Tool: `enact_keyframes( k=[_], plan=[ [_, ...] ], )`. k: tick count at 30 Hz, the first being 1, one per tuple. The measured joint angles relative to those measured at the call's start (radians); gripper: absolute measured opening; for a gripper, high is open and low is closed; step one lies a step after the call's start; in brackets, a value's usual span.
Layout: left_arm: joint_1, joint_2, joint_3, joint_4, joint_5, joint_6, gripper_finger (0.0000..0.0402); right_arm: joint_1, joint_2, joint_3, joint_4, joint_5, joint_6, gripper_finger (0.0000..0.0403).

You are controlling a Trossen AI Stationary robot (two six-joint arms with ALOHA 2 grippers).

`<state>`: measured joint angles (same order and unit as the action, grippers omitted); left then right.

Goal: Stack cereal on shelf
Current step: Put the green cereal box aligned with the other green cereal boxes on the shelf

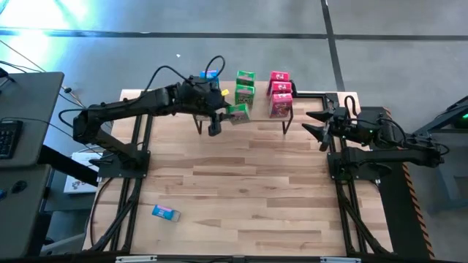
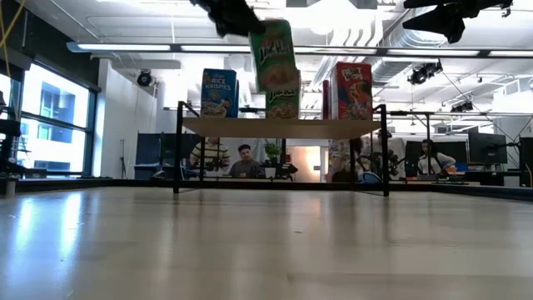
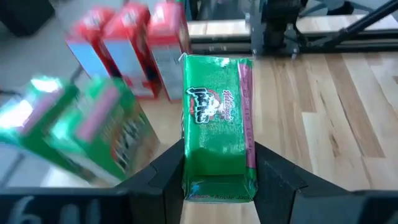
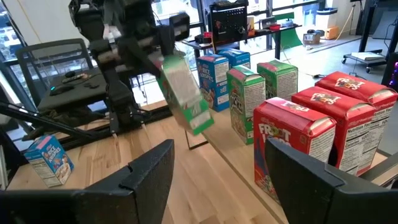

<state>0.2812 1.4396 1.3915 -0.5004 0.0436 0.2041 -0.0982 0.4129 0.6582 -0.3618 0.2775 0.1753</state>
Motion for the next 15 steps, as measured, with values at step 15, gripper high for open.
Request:
enact_keyframes(
  k=[15],
  plan=[
    [0.036, 0.115, 0.168, -0.141, 0.042, 0.120, 0.0138, 0.000, 0.000, 0.000, 0.000, 0.000, 0.000, 0.0242]
  ],
)
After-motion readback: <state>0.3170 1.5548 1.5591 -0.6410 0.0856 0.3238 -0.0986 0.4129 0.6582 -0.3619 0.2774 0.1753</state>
